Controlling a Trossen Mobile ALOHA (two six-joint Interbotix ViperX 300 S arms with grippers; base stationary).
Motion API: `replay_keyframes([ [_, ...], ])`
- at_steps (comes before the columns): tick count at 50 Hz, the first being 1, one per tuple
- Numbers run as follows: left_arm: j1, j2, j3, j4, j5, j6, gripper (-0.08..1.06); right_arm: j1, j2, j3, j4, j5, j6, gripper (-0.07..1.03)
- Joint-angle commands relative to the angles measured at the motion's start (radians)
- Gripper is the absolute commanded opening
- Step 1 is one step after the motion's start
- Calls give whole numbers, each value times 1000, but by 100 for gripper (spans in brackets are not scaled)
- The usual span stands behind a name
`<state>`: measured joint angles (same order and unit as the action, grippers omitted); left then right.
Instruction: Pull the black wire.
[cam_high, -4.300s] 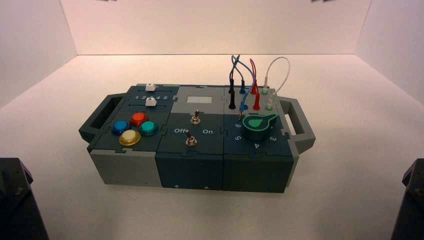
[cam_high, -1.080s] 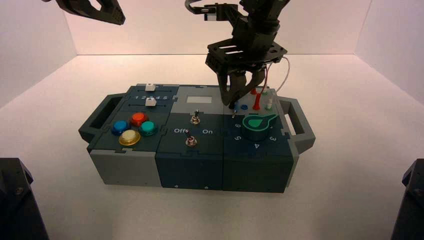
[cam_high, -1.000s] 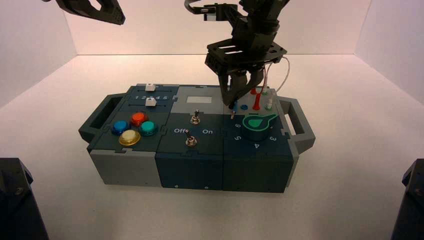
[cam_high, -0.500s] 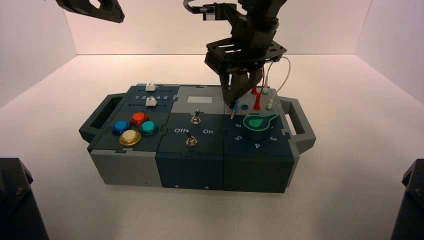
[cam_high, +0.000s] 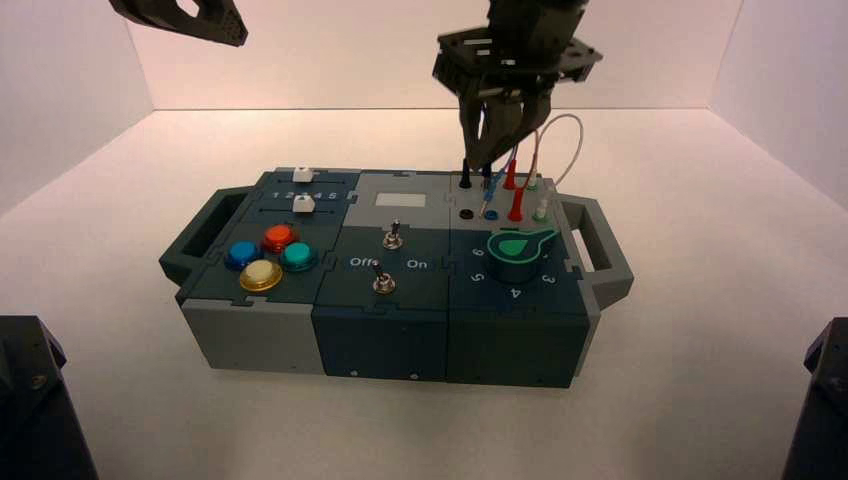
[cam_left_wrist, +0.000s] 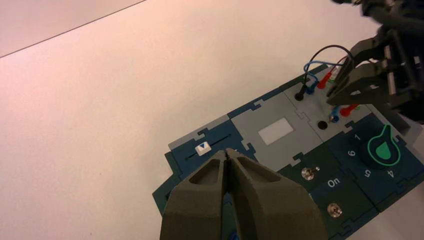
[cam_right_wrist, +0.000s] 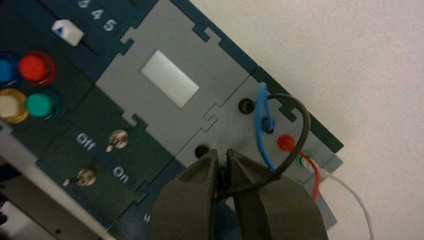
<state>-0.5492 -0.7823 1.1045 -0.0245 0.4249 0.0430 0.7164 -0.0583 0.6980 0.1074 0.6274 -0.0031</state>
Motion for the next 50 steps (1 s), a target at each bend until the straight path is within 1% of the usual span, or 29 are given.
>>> replay_keyframes([
  [1,-3,0,-21,3,-5,3,-2,-2,-57,-40,2,18,3,-2],
  [9,-3,-5,-20,5,-5,3,-2,-2,-63,-41,5,64,3,-2],
  [21,-3,-9,-20,9,-5,3,-2,-2,-58,-25,-2,95,-5,-1],
  [24,-2,-9,-20,11,-5,3,-2,-2,-58,-25,-2,100,-6,3],
  [25,-2,-9,-18,11,-5,3,-2,-2,-58,-25,-2,100,-8,6],
  [28,2,-9,-18,11,-5,3,-2,-3,-60,-23,-2,104,-6,22],
  [31,5,-12,-17,12,-5,5,-2,-2,-63,-25,-2,110,-6,32],
  [43,25,-34,-15,15,-6,11,-2,-2,-86,-17,0,126,-12,33],
  [50,31,-52,-11,14,-6,11,-2,0,-106,-9,5,170,-12,33],
])
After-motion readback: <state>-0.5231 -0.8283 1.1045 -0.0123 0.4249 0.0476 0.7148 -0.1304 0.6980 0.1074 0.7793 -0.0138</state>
